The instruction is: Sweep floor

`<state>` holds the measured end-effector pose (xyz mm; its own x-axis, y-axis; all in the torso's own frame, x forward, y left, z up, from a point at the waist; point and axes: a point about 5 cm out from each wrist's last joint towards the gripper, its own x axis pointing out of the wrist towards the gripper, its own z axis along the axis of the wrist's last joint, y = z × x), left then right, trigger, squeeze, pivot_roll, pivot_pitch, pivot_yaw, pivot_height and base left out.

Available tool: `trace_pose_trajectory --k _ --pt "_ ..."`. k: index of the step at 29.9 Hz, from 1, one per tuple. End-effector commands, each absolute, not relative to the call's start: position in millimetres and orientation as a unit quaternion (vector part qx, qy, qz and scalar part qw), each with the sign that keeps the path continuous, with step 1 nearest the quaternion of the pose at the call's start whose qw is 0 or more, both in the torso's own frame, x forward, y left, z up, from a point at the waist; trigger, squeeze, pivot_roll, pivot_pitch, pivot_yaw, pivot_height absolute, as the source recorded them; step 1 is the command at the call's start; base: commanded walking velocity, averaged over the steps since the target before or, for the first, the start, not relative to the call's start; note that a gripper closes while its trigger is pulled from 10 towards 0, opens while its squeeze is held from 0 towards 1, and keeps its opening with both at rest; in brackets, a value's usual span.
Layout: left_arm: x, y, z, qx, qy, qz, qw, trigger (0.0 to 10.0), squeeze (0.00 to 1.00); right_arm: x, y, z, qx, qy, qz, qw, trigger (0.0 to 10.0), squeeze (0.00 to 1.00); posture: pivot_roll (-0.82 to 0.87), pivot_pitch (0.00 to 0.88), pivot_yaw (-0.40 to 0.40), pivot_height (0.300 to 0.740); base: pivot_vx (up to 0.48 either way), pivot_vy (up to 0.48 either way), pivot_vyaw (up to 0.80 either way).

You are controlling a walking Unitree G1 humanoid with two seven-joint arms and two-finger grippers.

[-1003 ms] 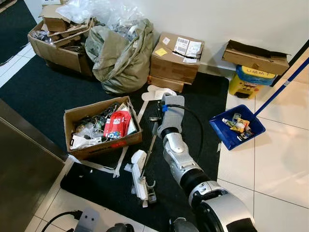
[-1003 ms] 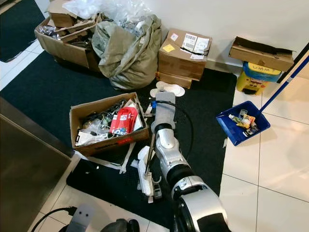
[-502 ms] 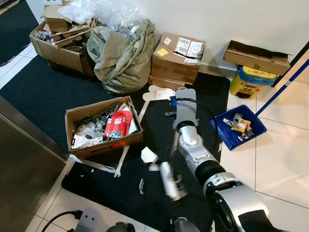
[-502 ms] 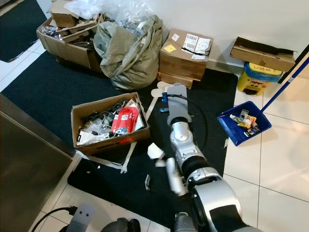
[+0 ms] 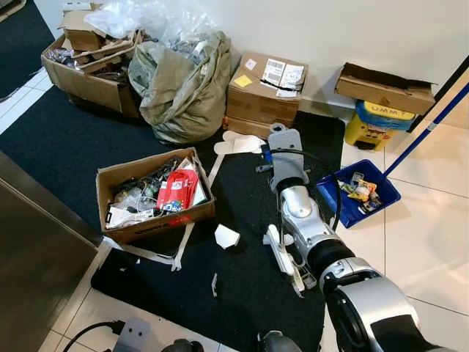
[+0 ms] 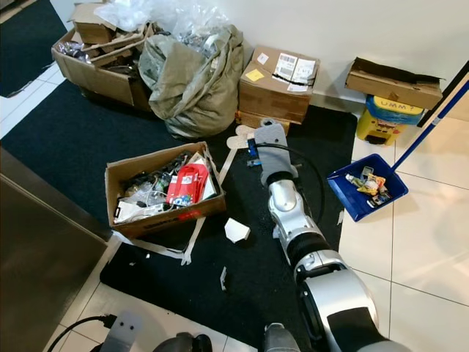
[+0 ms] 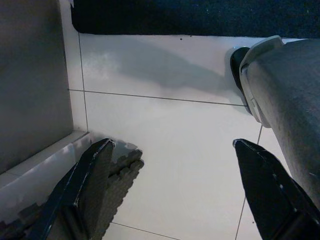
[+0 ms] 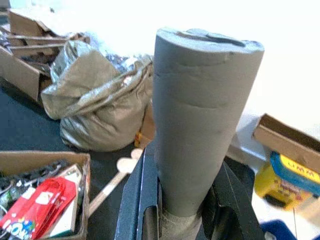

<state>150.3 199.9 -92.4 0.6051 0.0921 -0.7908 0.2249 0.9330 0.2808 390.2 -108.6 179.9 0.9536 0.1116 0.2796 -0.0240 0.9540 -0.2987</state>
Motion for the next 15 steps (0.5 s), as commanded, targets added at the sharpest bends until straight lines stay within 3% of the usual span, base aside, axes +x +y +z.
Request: trace_pose_trajectory --k 1,4,7,15 --pt "131.9 191.2 -101.3 0.174 0.473 -0.057 0.862 10.0 0.0 391.0 -105.4 193.2 -0.161 -0.182 0.044 0.969 10.0 0.0 -0.04 0.198 0.006 0.74 0.0 0.0 0.0" --pt "133.6 191.0 -100.8 0.173 0.473 -0.057 0.862 10.0 0.0 390.5 -106.2 191.2 -0.166 -0.18 0.045 0.968 10.0 0.0 -0.05 0.187 0.009 0.74 0.0 0.0 0.0" --pt "133.9 192.1 -100.8 0.175 0.475 -0.057 0.86 10.0 0.0 390.2 -104.0 196.7 -0.117 -0.187 0.047 0.974 10.0 0.0 -0.05 0.175 0.014 0.74 0.0 0.0 0.0" --pt "133.9 192.1 -100.8 0.175 0.475 -0.057 0.86 10.0 0.0 390.2 -104.0 196.7 -0.117 -0.187 0.047 0.974 10.0 0.0 -0.05 0.175 0.014 0.74 0.0 0.0 0.0"
